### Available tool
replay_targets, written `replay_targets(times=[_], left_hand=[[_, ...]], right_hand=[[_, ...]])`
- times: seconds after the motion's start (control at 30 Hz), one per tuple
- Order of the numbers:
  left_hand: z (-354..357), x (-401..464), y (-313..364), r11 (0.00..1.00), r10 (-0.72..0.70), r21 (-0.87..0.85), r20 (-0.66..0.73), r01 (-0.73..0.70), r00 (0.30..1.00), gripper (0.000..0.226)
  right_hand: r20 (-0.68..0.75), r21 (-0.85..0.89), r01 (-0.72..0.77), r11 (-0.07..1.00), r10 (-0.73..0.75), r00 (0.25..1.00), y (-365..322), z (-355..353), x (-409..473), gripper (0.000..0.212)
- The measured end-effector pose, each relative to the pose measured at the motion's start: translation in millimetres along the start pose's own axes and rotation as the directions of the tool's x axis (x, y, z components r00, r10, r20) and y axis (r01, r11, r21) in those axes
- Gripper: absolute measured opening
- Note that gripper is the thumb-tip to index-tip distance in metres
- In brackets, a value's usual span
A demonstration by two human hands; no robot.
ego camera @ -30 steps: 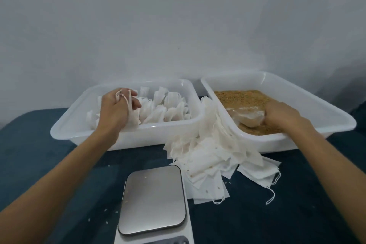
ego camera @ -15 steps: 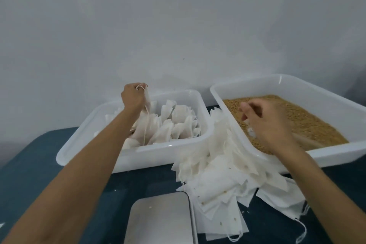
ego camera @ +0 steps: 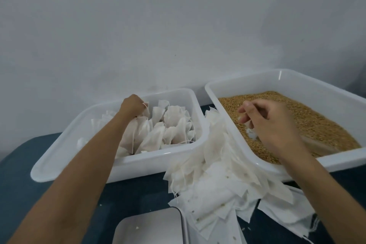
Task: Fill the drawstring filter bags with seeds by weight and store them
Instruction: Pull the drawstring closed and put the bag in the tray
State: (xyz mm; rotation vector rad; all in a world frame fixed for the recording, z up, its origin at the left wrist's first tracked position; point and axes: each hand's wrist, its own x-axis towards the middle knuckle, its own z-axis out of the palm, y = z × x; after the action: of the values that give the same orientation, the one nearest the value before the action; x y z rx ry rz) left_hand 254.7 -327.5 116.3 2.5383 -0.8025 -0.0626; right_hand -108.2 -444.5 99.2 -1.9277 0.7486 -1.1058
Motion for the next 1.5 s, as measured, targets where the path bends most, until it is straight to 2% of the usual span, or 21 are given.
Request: replay_targets(times=[0.1, 0.3, 0.43, 0.53, 0.6, 0.7, 0.8, 0.87, 0.9, 1.0, 1.1, 1.17, 1.27, 1.33, 1.4, 1.43, 1.5], left_hand=[[1, 1, 1, 0.996, -0.015, 0.085, 0.095, 0.007, 0.995, 0.036], [4, 4, 6, 0.990, -0.009, 0.138, 0.104, -0.006, 0.995, 0.032], [5, 0, 2, 0.996, -0.018, 0.086, 0.069, 0.012, 0.997, 0.041], [-6, -11, 3, 0.999, 0.027, 0.028, -0.069, -0.026, 0.997, 0.036], [-17, -26, 11, 0.996, 0.094, 0.018, -0.238, -0.093, 0.967, 0.031], [-31, -72, 27, 0.945, 0.274, -0.038, -0.447, -0.324, 0.852, 0.021], [-30, -151, 39, 0.817, 0.426, -0.148, -0.497, -0.558, 0.756, 0.006], [-19, -205, 43, 0.738, 0.551, -0.148, -0.432, -0.659, 0.714, 0.007], [-10, -227, 44, 0.699, 0.624, -0.144, -0.356, -0.700, 0.696, 0.008], [20, -268, 55, 0.637, 0.770, -0.069, 0.025, -0.768, 0.637, 0.007], [55, -278, 68, 0.512, 0.811, 0.138, 0.246, -0.848, 0.530, 0.029], [65, -280, 76, 0.427, 0.823, 0.261, 0.286, -0.866, 0.491, 0.029], [68, -279, 81, 0.357, 0.852, 0.352, 0.257, -0.865, 0.456, 0.008], [66, -276, 81, 0.356, 0.872, 0.394, 0.187, -0.848, 0.453, 0.013], [66, -274, 80, 0.423, 0.880, 0.328, 0.072, -0.845, 0.469, 0.011], [63, -274, 80, 0.481, 0.869, 0.232, -0.001, -0.845, 0.494, 0.008], [54, -276, 79, 0.608, 0.781, -0.047, -0.144, -0.792, 0.608, 0.009]], right_hand=[[0.000, 0.013, -0.015, 1.000, 0.015, 1.000, 0, 0, 0, 0.027], [0.005, 0.006, -0.028, 1.000, 0.028, 1.000, 0, 0, 0, 0.027], [-0.003, 0.001, -0.043, 0.999, 0.043, 0.999, -2, 0, 0, 0.029], [0.002, 0.002, -0.067, 0.998, 0.067, 0.998, -5, -1, -2, 0.029], [0.007, 0.002, -0.080, 0.997, 0.080, 0.997, -8, -2, -2, 0.030], [0.003, 0.002, -0.083, 0.997, 0.083, 0.997, -12, -3, -3, 0.030], [-0.010, 0.016, -0.081, 0.997, 0.081, 0.997, -15, -3, -5, 0.031], [-0.009, 0.011, -0.072, 0.997, 0.072, 0.997, -17, -3, -6, 0.032], [-0.006, 0.007, -0.072, 0.997, 0.072, 0.997, -18, -3, -6, 0.033], [-0.002, -0.012, -0.057, 0.998, 0.057, 0.998, -21, -3, -8, 0.033], [-0.008, 0.001, -0.049, 0.999, 0.049, 0.999, -20, -2, -9, 0.033], [-0.005, 0.021, -0.048, 0.999, 0.048, 0.999, -19, -2, -8, 0.032], [-0.005, 0.024, -0.034, 0.999, 0.034, 0.999, -16, -1, -7, 0.032], [-0.009, 0.033, -0.029, 0.999, 0.030, 1.000, -15, -1, -6, 0.032], [-0.007, 0.043, -0.024, 0.999, 0.025, 1.000, -14, -1, -5, 0.032], [-0.003, 0.045, -0.020, 0.999, 0.020, 1.000, -13, -1, -5, 0.032], [0.000, 0.047, -0.009, 0.999, 0.009, 1.000, -12, -1, -5, 0.033]])
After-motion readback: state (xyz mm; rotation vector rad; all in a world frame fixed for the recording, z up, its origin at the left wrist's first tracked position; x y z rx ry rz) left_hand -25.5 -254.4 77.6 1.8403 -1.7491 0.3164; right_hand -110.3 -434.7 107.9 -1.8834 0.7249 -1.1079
